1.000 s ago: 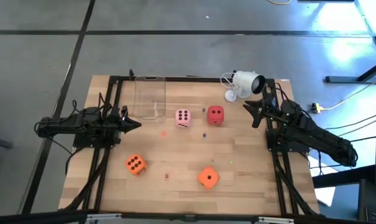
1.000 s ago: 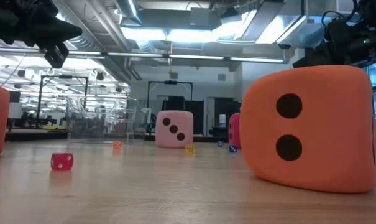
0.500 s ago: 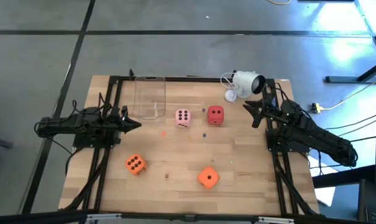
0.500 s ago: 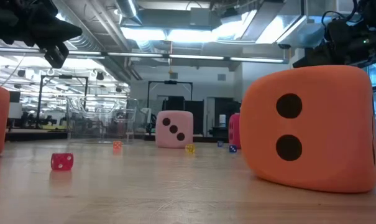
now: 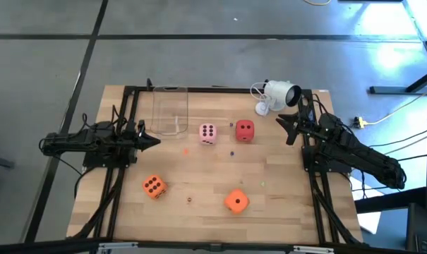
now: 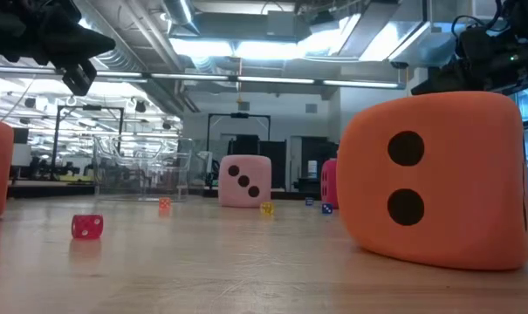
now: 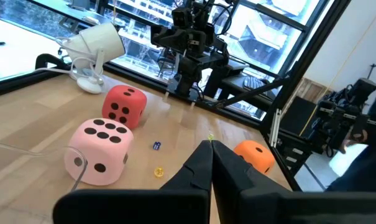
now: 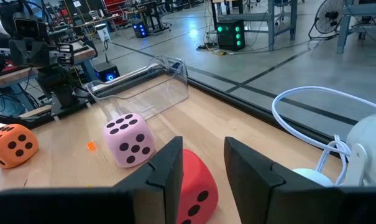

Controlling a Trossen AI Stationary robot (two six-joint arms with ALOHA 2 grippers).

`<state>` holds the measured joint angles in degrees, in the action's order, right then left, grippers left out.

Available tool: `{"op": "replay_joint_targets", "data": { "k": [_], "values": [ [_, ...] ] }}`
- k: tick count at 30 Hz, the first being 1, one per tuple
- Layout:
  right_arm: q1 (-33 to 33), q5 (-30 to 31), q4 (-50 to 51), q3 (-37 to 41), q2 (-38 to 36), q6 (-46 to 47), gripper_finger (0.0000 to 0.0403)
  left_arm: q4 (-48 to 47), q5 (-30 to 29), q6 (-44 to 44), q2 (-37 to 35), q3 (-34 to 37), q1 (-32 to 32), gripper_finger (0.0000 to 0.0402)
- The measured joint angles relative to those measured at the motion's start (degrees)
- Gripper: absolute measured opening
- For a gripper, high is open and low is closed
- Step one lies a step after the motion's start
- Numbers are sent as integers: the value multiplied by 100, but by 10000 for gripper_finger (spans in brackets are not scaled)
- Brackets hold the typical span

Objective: Pick & Place Dice

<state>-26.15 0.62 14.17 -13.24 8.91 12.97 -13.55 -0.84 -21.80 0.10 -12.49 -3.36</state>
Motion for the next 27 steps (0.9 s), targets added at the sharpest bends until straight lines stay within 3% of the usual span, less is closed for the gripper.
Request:
{"op": "replay_joint_targets", "data": {
  "k": [11, 18, 21, 27],
  "values": [
    [-2, 2, -2, -2, 2, -17, 119, -1, -105, 0, 7, 0, -1, 4],
    [-4, 247, -85, -4, 0, -1473, 119, 3, -143, 138, 4, 1, 0, 4],
    [-4, 244, -85, -2, 0, -1582, 119, 183, -430, 243, 4, 0, 0, 4],
    [-4, 243, -131, -4, 2, -1856, 119, 1257, -1088, -401, 4, 1, -1, 4]
  ]
}}
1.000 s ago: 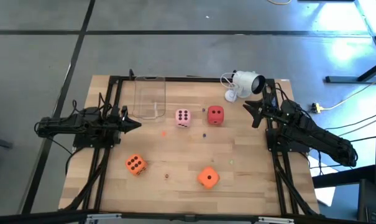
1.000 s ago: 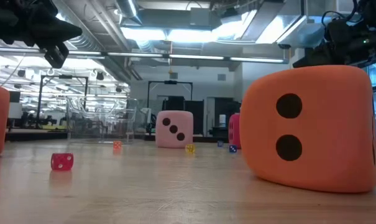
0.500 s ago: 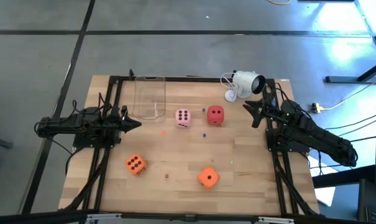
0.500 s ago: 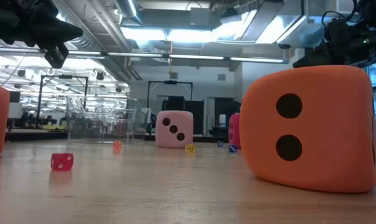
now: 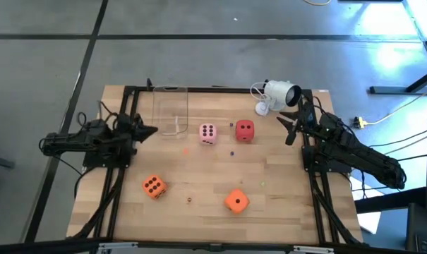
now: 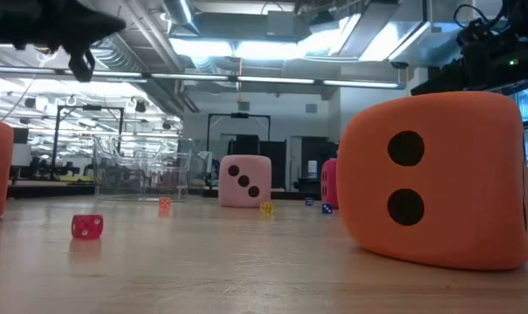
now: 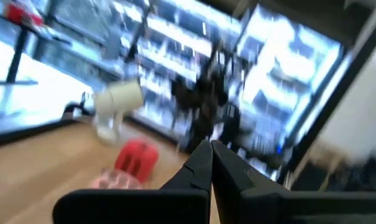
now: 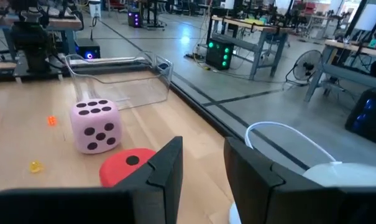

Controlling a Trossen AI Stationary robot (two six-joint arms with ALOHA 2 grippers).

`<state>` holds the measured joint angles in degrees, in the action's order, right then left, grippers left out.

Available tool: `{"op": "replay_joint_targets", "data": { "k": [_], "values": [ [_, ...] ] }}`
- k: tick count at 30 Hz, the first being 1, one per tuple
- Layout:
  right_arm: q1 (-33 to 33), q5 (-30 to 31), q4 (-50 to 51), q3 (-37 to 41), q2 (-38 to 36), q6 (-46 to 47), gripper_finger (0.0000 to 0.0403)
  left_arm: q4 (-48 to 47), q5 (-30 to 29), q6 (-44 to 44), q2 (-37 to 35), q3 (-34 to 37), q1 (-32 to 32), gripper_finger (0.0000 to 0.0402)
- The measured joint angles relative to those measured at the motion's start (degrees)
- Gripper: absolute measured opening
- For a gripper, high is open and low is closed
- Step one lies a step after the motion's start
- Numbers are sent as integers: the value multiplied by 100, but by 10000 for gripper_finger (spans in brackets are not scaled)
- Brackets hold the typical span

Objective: Pick & Place Dice
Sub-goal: Put the large red dice into the transparent bin

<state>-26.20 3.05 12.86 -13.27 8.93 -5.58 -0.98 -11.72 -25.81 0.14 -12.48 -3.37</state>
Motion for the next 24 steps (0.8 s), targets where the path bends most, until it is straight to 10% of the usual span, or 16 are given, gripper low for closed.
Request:
{"op": "replay_joint_targets", "data": {
  "k": [24],
  "values": [
    [11, -322, -3922, 0, -2, 4011, 120, 1687, -2416, -653, 264, -1, -1, 4]
  ]
}}
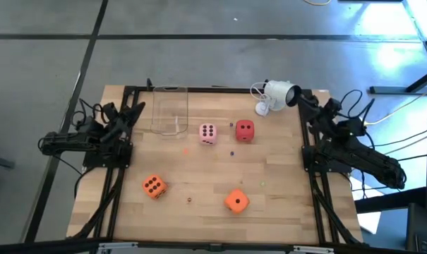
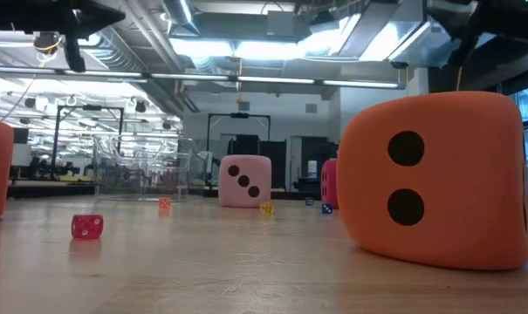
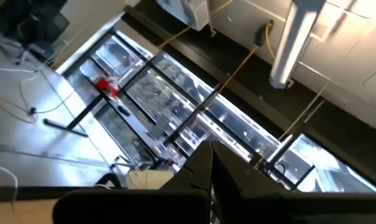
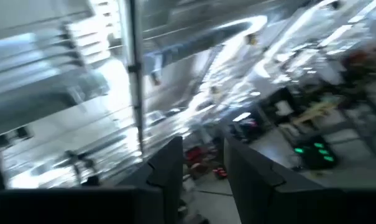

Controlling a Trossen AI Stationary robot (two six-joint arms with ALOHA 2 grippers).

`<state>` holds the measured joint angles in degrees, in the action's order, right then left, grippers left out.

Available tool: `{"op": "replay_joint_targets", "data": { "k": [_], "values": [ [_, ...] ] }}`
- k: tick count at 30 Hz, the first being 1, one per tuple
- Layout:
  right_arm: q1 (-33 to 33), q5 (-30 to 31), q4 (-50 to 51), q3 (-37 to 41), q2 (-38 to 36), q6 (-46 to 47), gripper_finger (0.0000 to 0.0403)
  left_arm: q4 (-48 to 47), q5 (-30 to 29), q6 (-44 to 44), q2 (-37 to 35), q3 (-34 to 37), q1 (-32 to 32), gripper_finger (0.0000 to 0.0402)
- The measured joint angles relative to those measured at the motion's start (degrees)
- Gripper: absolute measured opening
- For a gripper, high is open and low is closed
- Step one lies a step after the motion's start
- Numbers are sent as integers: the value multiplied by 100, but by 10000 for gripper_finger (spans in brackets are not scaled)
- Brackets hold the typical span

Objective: Pick & Place Dice
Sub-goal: Put the large red dice into the transparent bin

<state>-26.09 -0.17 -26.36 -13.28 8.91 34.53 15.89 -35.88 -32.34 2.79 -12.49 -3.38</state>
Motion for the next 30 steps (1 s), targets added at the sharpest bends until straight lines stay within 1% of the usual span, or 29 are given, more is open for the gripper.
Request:
{"op": "replay_joint_targets", "data": {
  "k": [1, 3, 5, 8, 10, 12, 16, 18, 20, 23, 27, 30],
  "values": [
    [0, -89, -26, 0, 0, 26, 120, -16, 26, -55, 2, 0, 0, 4],
    [-2, -326, -87, 2, 2, 104, 120, -22, 290, -134, 4, 0, 0, 4],
    [0, -618, -184, 0, 0, 56, 120, -10, 382, -5, 31, 0, -7, 4],
    [0, -1095, -331, 0, 1, -400, 120, 93, 263, 41, 186, 0, -24, 4],
    [0, -1349, -404, -46, 1, -660, 120, 200, 318, 119, 328, -51, -24, 4],
    [0, -1443, -385, -174, 8, -833, 120, 210, 439, 306, 525, -178, -24, 5],
    [-6, -1335, -78, -695, 214, -1244, 120, 188, 535, 792, 1045, -610, -24, 14],
    [-7, -1287, 515, -1137, 419, -1545, 121, 133, 585, 1109, 1300, -875, -24, 22],
    [-7, -1286, 1441, -1672, 714, -1955, 127, -75, 620, 1419, 1514, -1156, -24, 32],
    [-7, -1285, 2554, -2493, 1300, -2464, 140, -625, 658, 1712, 1759, -1578, -24, 47],
    [-7, -1114, 3675, -3552, 2007, -2278, 153, -1504, 662, 1853, 1941, -2061, -24, 67],
    [-7, -1042, 4850, -4215, 2346, -2694, 150, -1929, 661, 1865, 1973, -2249, -24, 79]
  ]
}}
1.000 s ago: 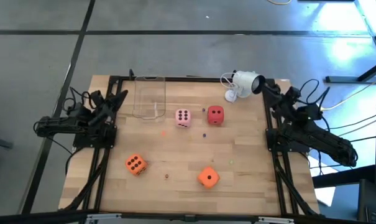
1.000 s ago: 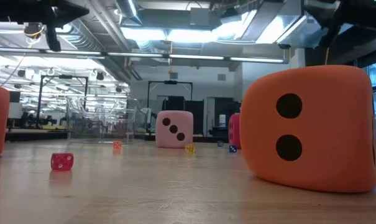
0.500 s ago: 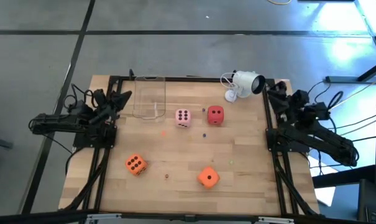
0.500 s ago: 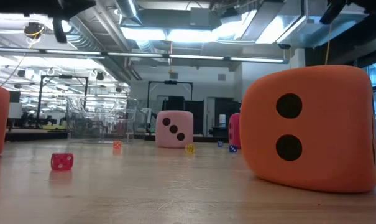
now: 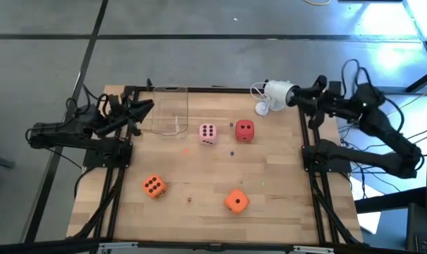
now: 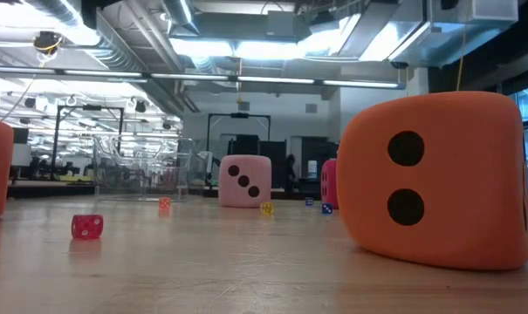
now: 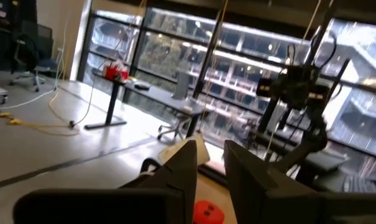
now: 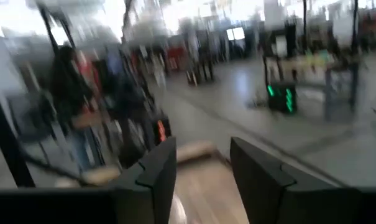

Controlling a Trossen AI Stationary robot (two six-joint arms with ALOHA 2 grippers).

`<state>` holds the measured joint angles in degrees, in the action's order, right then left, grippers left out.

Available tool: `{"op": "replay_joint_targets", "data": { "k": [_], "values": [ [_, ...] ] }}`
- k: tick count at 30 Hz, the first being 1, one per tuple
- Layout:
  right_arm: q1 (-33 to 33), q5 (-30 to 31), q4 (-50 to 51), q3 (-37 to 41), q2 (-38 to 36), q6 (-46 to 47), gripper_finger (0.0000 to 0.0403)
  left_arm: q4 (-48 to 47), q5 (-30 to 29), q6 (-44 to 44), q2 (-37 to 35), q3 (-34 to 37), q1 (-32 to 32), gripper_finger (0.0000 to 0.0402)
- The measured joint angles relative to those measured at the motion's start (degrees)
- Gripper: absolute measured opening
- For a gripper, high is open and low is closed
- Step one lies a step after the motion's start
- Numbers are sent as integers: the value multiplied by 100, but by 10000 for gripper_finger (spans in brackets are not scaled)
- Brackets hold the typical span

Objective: Pick & Place Dice
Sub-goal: Put the large red dice into the transparent bin

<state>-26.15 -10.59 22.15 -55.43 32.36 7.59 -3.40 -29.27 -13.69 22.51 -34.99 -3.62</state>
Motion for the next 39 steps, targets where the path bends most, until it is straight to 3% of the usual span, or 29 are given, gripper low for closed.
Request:
{"op": "replay_joint_targets", "data": {
  "k": [4, 8, 18, 22, 30, 36, 39],
  "values": [
    [0, 236, 983, -457, 485, -795, 142, -168, -1, 0, -3, -26, 0, 88],
    [-2, 287, 1047, -515, 919, -1018, 157, -200, 3, 0, -6, -26, 0, 91],
    [0, 532, 1231, -517, 2010, -1442, 304, -333, 53, 203, -6, -26, 0, 91],
    [0, 678, 1527, -517, 2497, -1662, 340, -334, 47, 213, -6, -26, 0, 91],
    [26, 721, 1784, -515, 3287, -1733, 350, -418, 41, 195, -6, -25, 0, 93],
    [402, 740, 2004, -515, 3686, -2030, 350, -465, 38, 195, -1, -22, 0, 93],
    [754, 1224, 2203, -515, 3892, -2391, 350, -465, 38, 232, -1, -22, 0, 93]
  ]
}}
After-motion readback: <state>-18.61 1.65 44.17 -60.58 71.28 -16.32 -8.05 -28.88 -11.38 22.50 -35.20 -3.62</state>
